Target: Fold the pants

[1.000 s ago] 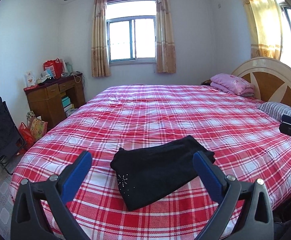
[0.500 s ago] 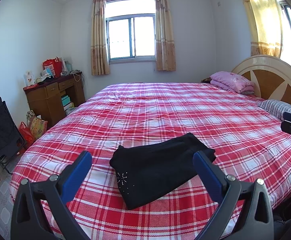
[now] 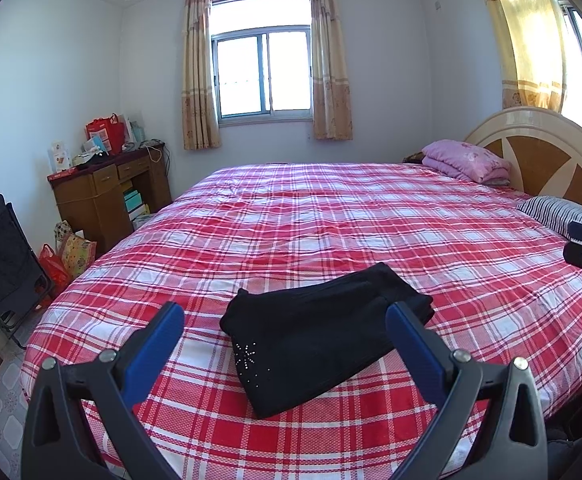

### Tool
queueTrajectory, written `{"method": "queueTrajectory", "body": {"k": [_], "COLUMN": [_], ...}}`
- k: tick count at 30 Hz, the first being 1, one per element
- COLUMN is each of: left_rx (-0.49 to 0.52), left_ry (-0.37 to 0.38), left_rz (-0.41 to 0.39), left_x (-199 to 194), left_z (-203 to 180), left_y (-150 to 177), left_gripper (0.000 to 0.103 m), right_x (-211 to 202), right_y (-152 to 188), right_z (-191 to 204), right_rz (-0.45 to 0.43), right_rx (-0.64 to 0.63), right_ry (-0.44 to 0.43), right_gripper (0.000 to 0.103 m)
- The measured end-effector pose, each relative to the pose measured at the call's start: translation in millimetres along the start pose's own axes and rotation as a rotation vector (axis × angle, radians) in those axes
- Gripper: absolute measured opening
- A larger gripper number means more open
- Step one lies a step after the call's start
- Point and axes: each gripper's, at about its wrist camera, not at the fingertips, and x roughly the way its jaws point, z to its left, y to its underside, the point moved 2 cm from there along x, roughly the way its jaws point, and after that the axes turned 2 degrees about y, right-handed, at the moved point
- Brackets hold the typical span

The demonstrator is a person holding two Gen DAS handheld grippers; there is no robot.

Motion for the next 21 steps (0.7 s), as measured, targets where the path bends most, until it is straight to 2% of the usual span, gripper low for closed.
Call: {"method": "queueTrajectory", "body": {"k": [21], "left_rx": [0.029], "left_ry": [-0.056], "left_rz": [0.001], "left_x": [0.4], "left_z": [-6.0], "left_y": [-2.0], "left_gripper": [0.103], "right_x": [4.6], "right_y": [4.3], "right_z": [7.1], "right_rz": [0.005], "right_rx": [-0.036], "right_ry": [0.015], "right_gripper": [0.084]}}
